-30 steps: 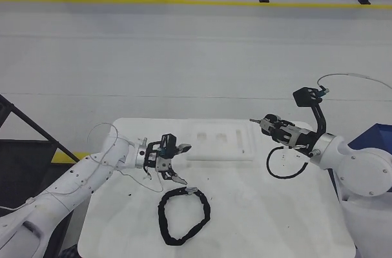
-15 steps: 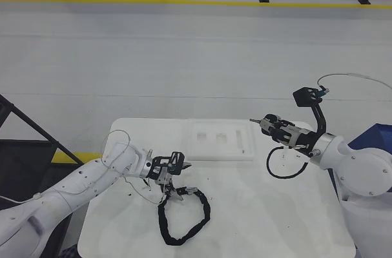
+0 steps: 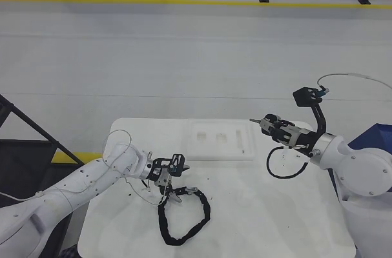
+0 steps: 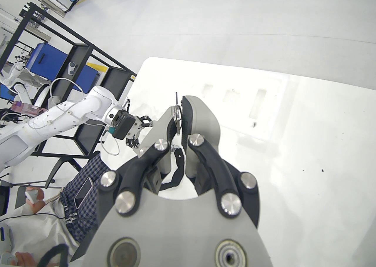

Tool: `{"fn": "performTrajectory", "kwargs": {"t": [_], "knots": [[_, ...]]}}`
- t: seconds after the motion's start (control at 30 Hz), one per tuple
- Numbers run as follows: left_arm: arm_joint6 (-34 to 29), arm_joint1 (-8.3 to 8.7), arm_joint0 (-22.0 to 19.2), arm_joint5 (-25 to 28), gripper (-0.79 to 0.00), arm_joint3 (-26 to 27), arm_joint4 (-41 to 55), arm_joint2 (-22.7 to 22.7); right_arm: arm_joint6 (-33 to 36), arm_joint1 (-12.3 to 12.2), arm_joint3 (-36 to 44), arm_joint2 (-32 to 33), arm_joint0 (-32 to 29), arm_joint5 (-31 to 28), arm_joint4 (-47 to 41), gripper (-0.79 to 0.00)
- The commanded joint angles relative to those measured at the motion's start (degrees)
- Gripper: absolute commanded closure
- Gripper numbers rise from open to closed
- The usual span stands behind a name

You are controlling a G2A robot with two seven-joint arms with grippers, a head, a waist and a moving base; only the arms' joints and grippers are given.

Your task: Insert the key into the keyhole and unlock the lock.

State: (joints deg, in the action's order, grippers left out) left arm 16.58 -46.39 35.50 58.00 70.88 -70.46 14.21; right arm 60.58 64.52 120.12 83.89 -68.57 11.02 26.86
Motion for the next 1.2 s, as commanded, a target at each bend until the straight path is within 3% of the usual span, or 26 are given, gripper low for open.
{"fn": "performTrajectory", "kwargs": {"t": [0.0, 0.27, 0.53, 0.77, 1.0, 1.07, 1.17], "knots": [[0.00, 0.00, 0.00, 0.00, -0.785, 0.00, 0.00, 0.00, 0.00, 0.00, 0.00, 0.00, 0.00, 0.00, 0.00, 0.000], [2.89, -0.48, 4.16, -5.39, -0.785, -0.96, -0.34, 1.13, 0.00, 0.00, 0.00, 0.00, 0.00, 0.00, 0.00, 0.000], [10.25, -2.71, 6.56, -10.01, -0.785, -3.46, -9.15, 0.39, 0.00, 0.00, 0.00, 0.00, 0.00, 0.00, 0.00, 0.000], [16.73, -4.58, 6.94, -10.54, -0.785, -8.11, -14.23, 0.07, 0.00, 0.00, 0.00, 0.00, 0.00, 0.00, 0.00, 0.000], [18.92, -6.35, 6.89, -10.18, -0.785, -12.07, -15.88, 0.38, 0.00, 0.00, 0.00, 0.00, 0.00, 0.00, 0.00, 0.000], [19.09, -6.85, 6.93, -10.26, -0.714, -12.97, -16.23, 0.47, 0.00, 0.00, 0.00, 0.00, 0.00, 0.00, 0.00, 0.000], [19.28, -7.53, 7.10, -10.30, -0.690, -14.04, -16.96, 0.48, 0.00, 0.00, 0.00, 0.00, 0.00, 0.00, 0.00, 0.000]]}}
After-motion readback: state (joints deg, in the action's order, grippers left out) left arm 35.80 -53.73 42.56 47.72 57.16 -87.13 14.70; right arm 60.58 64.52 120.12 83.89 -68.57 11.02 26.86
